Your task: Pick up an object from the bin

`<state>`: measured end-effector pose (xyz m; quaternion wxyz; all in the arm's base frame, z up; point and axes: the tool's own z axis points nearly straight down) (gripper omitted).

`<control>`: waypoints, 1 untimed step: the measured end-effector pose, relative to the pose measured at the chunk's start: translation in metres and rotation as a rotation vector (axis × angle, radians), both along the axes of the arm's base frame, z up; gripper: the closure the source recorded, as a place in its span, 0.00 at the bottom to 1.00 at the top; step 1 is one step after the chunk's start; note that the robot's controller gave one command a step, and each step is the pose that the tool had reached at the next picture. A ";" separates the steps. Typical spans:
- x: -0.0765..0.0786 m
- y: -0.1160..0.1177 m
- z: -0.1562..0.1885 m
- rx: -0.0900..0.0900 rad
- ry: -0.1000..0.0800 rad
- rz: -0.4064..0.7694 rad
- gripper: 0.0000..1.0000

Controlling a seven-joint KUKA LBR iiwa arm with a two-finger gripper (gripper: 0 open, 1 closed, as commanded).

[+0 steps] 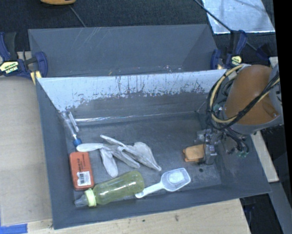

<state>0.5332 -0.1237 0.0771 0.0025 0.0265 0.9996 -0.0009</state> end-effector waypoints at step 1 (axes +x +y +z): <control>0.002 0.003 0.120 0.001 0.002 0.004 1.00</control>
Offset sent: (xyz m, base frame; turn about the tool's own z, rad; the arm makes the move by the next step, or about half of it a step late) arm 0.0000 0.0000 0.0000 0.0000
